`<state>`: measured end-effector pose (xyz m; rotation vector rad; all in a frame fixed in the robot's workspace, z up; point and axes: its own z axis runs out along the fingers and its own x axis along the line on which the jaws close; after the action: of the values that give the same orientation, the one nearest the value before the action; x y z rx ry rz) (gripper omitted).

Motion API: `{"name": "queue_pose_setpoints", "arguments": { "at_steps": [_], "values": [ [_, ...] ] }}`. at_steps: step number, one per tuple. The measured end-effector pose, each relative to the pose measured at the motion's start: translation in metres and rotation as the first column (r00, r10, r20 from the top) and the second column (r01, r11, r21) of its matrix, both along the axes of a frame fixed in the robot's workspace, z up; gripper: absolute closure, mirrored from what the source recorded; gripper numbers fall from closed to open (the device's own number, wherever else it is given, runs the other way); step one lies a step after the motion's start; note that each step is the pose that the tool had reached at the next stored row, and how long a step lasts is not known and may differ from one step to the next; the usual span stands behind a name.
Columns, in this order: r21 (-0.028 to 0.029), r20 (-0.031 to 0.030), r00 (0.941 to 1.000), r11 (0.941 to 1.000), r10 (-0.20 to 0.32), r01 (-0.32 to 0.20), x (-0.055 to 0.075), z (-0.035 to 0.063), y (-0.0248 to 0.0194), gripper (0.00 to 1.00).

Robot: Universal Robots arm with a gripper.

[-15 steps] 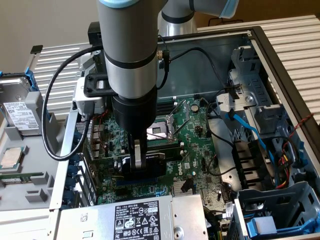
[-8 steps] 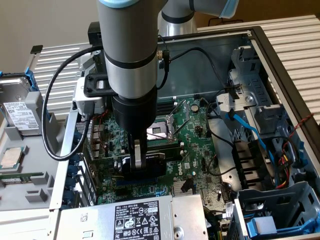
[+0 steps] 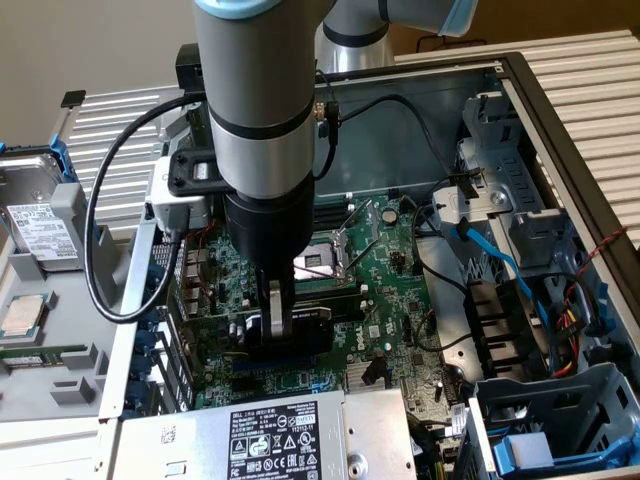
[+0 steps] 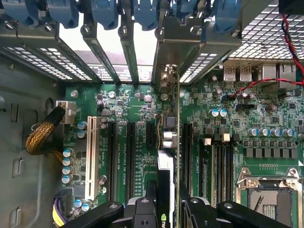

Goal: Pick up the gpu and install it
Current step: 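Insert the gpu into the slot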

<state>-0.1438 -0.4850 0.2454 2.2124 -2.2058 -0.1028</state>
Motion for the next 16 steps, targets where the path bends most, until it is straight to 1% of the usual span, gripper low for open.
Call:
{"name": "queue_pose_setpoints", "arguments": {
  "at_steps": [9,15,16],
  "values": [
    [0.0008,0.0007,1.0000,1.0000,0.000,0.000,-0.0011,-0.0004,0.0001,0.73],
    [-0.0011,0.0004,1.0000,1.0000,0.000,0.000,-0.0043,-0.0002,0.0003,0.73],
    [-0.0023,0.0003,1.0000,1.0000,0.000,0.000,-0.0047,-0.0002,0.0003,0.73]
  ]
}}
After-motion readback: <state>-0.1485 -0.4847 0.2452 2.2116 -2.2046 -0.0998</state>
